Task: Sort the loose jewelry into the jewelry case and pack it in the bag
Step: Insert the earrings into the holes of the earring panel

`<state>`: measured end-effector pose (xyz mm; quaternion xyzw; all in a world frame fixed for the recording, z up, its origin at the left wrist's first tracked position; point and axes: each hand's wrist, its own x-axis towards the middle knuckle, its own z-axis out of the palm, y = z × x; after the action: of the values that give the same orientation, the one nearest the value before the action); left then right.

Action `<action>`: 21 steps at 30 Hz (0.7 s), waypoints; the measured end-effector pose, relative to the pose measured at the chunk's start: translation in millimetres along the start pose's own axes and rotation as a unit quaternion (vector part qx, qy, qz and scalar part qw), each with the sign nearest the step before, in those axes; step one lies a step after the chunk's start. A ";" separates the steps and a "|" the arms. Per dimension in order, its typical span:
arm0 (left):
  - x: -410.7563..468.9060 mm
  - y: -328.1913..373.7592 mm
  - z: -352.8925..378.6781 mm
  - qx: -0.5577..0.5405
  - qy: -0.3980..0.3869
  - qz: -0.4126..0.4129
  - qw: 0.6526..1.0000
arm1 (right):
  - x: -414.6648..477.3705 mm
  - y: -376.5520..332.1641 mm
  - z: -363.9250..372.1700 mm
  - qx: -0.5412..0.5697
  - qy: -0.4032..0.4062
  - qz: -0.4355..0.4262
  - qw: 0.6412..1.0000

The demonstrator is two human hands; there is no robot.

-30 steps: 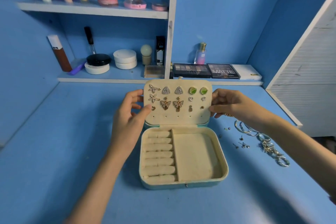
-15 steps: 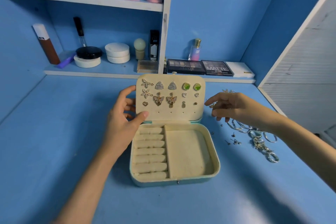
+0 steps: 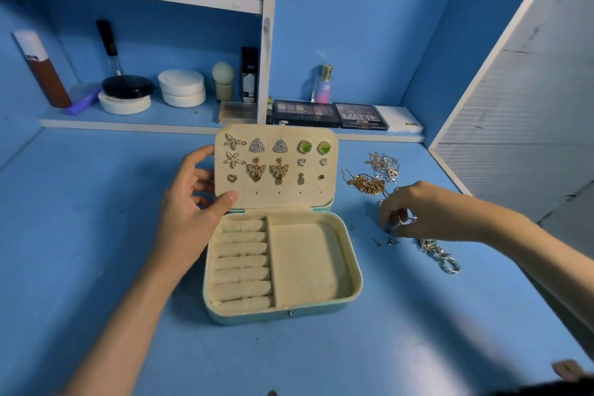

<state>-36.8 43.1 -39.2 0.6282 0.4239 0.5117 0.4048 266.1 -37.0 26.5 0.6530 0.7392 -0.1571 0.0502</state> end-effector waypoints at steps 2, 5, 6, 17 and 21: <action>0.1 0.2 0.3 -0.002 0.000 0.000 1.000 | 0.8 -0.1 1.8 -0.014 0.004 0.001 1.000; 0.1 0.7 0.5 -0.002 0.000 0.000 1.000 | 1.4 -1.6 1.9 -0.031 0.010 0.002 0.999; 0.1 0.6 0.5 -0.003 0.000 0.000 1.000 | 1.6 -2.3 1.9 -0.035 0.012 0.001 0.999; 0.1 -0.3 -0.5 -0.004 0.001 -0.012 1.000 | 20.5 -45.8 -1.7 0.101 0.160 -0.126 0.974; -0.2 0.2 -0.9 -0.001 0.003 -0.013 1.000 | 42.5 -86.4 9.2 0.168 0.203 -0.172 0.949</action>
<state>-37.8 42.9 -38.9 0.6206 0.4331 0.5087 0.4105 174.1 -7.8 20.3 0.5330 0.7978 -0.1492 -0.2390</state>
